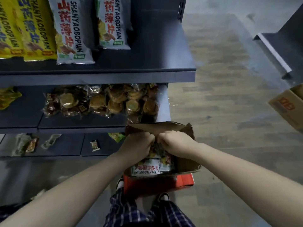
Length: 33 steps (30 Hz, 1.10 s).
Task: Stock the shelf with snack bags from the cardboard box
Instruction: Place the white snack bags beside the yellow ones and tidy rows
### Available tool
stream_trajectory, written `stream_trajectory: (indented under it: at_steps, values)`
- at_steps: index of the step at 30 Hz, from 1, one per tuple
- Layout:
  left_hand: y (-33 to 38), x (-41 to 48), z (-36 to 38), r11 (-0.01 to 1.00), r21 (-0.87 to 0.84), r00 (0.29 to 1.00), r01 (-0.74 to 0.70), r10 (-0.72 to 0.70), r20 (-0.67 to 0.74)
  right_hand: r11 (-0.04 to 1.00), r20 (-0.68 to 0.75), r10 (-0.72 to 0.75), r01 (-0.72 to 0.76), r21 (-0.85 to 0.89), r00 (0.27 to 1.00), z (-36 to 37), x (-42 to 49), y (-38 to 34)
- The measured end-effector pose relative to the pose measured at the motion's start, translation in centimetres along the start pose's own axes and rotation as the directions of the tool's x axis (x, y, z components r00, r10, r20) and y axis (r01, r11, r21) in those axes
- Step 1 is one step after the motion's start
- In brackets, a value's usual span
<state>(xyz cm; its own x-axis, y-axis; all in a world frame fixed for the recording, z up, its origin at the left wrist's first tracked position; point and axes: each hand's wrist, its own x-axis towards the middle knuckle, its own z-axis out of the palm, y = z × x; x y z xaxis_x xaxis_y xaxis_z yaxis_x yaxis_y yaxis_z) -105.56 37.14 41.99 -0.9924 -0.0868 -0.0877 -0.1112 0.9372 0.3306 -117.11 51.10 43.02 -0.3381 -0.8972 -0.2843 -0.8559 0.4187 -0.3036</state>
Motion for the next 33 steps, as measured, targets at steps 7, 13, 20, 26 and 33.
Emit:
stream_trajectory:
  at_steps: [7, 13, 20, 26, 33]
  values:
    - [-1.1, 2.6, 6.8, 0.928, 0.023, 0.838, 0.371, -0.345, 0.422, 0.964, 0.376, 0.211, -0.255, 0.07, 0.902, 7.3, 2.2, 4.1]
    - [-1.5, 3.7, 12.9, 0.875, 0.159, 0.638, 0.458, -0.448, 0.626, 0.935, 0.409, 0.287, -0.347, 0.078, 0.866, 13.2, 4.4, 6.1]
    - [-3.5, 4.0, 20.4, 0.876, 0.191, 0.554, 0.442, -0.434, 0.711, 0.929, 0.461, 0.28, -0.359, 0.091, 0.842, 18.7, 9.0, 7.5]
    - [-5.2, 4.0, 23.9, 0.872, 0.223, 0.458, 0.437, -0.429, 0.779, 0.879, 0.539, 0.215, -0.402, 0.257, 0.814, 21.4, 13.0, 6.5]
    - [-5.2, 4.2, 24.4, 0.901, 0.351, 0.441, 0.253, -0.431, 0.787, 0.904, 0.419, 0.236, -0.356, 0.236, 0.877, 25.3, 15.4, 6.0]
